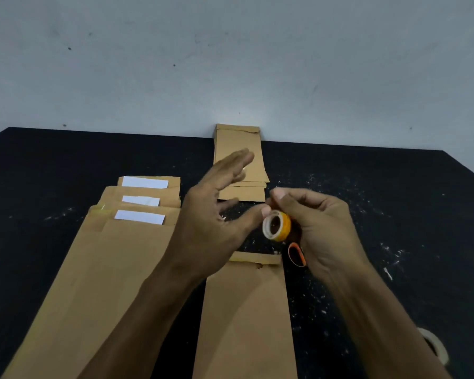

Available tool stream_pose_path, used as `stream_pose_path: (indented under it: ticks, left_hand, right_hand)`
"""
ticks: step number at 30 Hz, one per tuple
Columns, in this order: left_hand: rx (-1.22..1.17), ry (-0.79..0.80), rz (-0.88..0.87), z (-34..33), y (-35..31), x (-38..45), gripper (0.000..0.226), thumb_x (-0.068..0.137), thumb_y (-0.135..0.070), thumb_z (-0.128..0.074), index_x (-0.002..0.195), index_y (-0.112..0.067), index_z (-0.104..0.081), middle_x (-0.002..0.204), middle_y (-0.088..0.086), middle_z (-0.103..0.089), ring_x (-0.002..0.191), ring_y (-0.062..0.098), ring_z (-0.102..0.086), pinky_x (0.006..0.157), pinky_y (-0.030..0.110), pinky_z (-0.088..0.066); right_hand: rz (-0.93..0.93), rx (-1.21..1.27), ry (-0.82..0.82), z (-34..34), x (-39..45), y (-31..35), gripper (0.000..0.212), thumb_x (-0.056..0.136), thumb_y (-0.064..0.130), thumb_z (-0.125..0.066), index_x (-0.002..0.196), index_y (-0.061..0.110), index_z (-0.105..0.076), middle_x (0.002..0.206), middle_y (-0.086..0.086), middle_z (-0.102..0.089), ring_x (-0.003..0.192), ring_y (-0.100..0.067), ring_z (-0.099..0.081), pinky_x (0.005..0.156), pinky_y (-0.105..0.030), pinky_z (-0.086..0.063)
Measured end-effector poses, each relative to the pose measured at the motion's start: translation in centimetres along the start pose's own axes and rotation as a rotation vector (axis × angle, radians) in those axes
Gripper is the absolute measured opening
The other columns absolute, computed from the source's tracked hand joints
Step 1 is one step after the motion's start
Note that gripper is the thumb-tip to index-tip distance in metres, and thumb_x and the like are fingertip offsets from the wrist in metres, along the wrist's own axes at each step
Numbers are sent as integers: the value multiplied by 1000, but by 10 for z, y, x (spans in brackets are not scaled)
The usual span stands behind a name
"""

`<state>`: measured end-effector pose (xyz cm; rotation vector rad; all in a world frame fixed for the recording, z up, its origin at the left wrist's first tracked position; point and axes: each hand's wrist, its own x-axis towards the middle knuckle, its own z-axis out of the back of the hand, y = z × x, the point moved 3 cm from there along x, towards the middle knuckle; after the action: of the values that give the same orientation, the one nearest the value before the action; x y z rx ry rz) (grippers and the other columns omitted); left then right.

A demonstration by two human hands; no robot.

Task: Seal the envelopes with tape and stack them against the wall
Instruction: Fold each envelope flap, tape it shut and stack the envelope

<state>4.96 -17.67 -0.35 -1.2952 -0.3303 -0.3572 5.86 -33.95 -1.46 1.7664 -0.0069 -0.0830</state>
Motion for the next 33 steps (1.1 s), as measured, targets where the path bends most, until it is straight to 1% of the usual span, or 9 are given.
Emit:
stream_pose_path:
  ticks: [3,6,10,14,16,19,23,29,33]
  left_hand:
    - [235,-67,-12,-1,10,0,70,65,-62,-73,126,-32,-59,148,-16,-45,122,0,-53,88,26,-56]
    - [418,-50,0,-10,26,-6,71,55,-71,-72,106,-23,-63,146,-6,-50,126,9,-51,92,41,-56]
    - [578,35,-29,-20,37,-8,43,64,-53,-72,92,-20,-67,146,-1,-51,124,18,-55,85,37,-55]
    - [595,15,-39,-18,44,-7,17,82,-31,-69,90,-17,-71,141,3,-55,115,18,-60,77,39,-58]
    - [617,-12,-2,-15,48,-5,14,85,-26,-73,94,-15,-72,140,4,-56,113,19,-60,77,36,-56]
    - [741,-12,8,-13,51,-6,15,82,-28,-74,93,-18,-73,137,6,-58,115,26,-58,77,39,-54]
    - [850,1,40,-15,54,-9,25,76,-42,-61,83,-21,-73,137,5,-59,119,30,-55,80,47,-53]
    - [818,19,26,-17,58,-11,32,80,-47,-53,87,-21,-71,136,5,-59,118,29,-56,82,48,-53]
    - [725,83,20,-13,54,-10,55,79,-54,-61,129,-30,-62,147,-4,-49,131,20,-48,98,46,-48]
  right_hand:
    - [75,-150,-137,0,9,-2,10,86,13,-73,92,7,-78,79,-6,-77,71,-14,-73,67,-29,-62]
    - [92,-264,-207,-4,20,-13,5,84,16,-78,87,12,-80,76,-2,-77,77,-16,-75,77,-39,-63]
    - [51,-353,-277,-6,32,-27,5,83,21,-81,82,17,-81,74,2,-76,77,-12,-74,77,-38,-62]
    - [-71,-231,-217,-7,36,-28,9,87,13,-76,80,8,-77,75,-12,-76,67,-24,-75,53,-29,-57]
    - [-51,-399,-170,-2,40,-28,7,87,16,-76,81,13,-78,78,-8,-76,66,-20,-75,53,-27,-53]
    - [79,-841,-156,2,40,-30,1,83,28,-79,83,29,-80,80,5,-75,78,-16,-71,70,-39,-58]
    - [63,-1160,-120,-11,32,-34,9,88,32,-74,96,33,-78,99,1,-73,96,-23,-67,81,-44,-57]
    - [69,-1228,-168,-11,27,-25,24,86,32,-77,107,22,-70,99,-4,-67,99,-28,-64,83,-45,-55]
    - [76,-1226,-173,-11,24,-24,20,87,31,-76,106,26,-72,104,-3,-69,103,-27,-64,85,-44,-54]
